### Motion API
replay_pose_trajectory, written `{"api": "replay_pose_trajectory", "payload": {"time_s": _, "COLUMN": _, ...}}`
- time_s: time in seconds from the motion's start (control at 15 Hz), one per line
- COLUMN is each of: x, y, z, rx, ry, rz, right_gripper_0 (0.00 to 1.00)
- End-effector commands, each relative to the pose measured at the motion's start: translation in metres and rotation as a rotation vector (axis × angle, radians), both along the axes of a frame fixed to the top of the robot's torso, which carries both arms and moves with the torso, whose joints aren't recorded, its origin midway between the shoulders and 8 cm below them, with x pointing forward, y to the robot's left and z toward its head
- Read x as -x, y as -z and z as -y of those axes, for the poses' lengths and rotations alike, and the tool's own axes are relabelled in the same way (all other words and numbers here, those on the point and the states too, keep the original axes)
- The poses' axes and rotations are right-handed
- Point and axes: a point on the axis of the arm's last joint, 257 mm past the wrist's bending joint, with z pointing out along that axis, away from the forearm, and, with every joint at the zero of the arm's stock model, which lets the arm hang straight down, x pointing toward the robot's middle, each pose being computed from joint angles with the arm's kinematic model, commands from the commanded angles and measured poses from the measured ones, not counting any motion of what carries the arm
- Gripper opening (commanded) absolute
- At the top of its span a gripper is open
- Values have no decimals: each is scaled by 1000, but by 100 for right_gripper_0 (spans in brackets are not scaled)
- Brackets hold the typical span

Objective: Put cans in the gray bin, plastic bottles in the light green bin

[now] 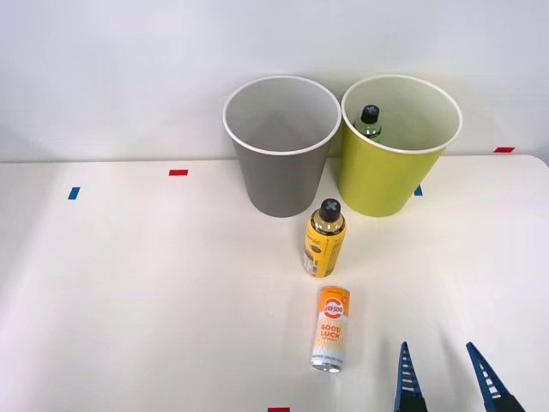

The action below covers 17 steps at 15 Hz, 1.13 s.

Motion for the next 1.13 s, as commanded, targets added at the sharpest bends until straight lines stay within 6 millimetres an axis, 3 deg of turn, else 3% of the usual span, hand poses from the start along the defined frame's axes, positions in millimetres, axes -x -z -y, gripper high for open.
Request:
{"api": "replay_pose_trajectory", "payload": {"time_s": 0.07, "x": 0, "y": 0, "z": 0, "rx": 0, "ry": 0, "rz": 0, "right_gripper_0": 90}}
{"api": "replay_pose_trajectory", "payload": {"time_s": 1.13, "x": 0, "y": 0, "z": 0, "rx": 0, "ry": 0, "rz": 0, "right_gripper_0": 91}}
